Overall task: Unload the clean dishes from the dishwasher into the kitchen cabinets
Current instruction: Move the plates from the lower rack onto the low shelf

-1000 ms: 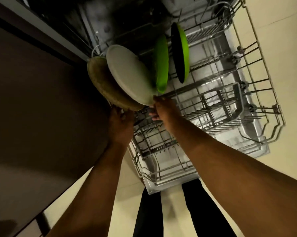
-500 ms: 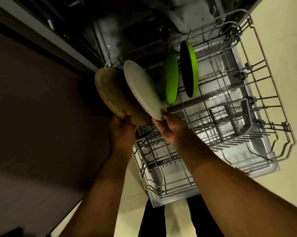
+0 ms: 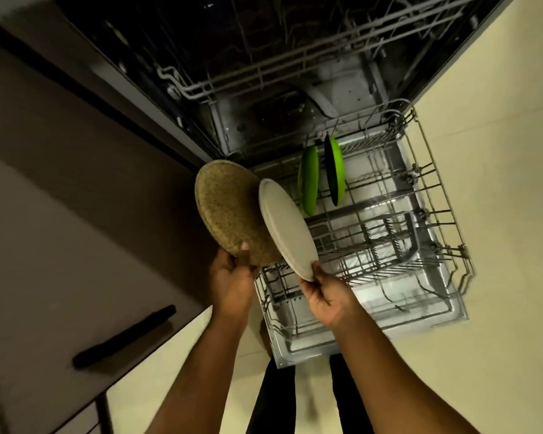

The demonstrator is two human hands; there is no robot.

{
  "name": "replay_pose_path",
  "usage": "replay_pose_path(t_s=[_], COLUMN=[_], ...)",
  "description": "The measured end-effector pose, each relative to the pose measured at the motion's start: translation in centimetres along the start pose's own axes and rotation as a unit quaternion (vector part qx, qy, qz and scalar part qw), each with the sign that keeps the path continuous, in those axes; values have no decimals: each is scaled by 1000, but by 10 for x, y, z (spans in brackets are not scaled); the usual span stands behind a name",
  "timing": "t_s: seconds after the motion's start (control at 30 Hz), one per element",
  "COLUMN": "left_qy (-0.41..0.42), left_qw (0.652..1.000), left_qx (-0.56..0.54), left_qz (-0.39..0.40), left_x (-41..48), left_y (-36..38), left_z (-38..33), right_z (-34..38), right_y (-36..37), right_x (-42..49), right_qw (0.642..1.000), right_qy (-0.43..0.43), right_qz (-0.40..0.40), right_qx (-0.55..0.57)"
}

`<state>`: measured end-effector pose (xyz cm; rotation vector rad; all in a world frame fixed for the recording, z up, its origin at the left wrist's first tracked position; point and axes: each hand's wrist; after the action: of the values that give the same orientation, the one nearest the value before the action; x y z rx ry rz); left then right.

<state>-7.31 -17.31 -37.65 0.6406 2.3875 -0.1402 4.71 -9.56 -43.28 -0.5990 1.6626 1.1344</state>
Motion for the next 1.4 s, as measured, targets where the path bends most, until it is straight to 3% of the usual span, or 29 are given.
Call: replay_pose_path(t_s=[0.13,0.83,1.4], left_qy=[-12,6,32], left_qw=[998,991,994], left_qx=[55,98,-71], left_qz=[4,88,74], left_x=[-37,-260,-338], left_y=[6,14,-11], left_z=[-21,-172,-210], right_z=[1,27,21], right_y=[-1,3,17], right_x=[-49,-313,-388], right_qw=[999,975,907], right_qy=[4,-65,-150], right_qz=[-10,67,119], right_qx=[-36,-202,-374])
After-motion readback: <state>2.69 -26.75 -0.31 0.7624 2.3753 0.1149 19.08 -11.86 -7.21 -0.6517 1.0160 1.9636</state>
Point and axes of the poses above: each hand's wrist, its own x-axis towards the middle knuckle, its own y-axis out of the palm, z = x × y, and after that the axes turned 7 degrees about z, right-handed
